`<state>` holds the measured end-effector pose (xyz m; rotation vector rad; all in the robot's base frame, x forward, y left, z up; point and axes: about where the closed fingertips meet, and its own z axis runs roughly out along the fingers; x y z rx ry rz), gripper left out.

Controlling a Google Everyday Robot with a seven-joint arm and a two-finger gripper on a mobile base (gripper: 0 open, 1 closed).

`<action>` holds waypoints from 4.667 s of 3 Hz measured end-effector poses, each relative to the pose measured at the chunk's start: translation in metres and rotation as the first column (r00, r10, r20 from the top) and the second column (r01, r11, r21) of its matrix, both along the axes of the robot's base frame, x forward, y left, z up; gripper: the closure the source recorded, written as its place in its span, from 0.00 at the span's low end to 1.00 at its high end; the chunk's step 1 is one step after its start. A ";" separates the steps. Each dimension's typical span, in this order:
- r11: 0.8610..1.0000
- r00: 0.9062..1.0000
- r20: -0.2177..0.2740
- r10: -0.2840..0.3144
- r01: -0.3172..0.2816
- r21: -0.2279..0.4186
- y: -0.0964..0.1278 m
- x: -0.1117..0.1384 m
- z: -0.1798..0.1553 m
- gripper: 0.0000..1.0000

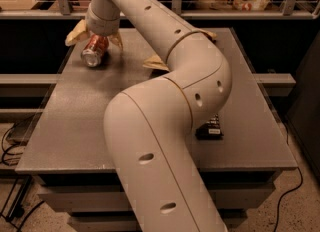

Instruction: Place coke can upright

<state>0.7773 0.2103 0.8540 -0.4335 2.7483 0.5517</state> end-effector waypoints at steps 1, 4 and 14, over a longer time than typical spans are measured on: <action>1.000 1.000 -0.012 -0.011 0.011 0.003 0.000 0.001 -0.003 0.40; 0.998 0.994 0.091 0.055 -0.055 0.000 -0.004 -0.011 0.038 1.00; 0.593 0.340 0.631 0.697 -0.769 -0.241 -0.011 -0.136 0.063 1.00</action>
Offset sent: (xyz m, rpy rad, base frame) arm -0.0021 -0.0038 0.0222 -0.0333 -0.0424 -0.0308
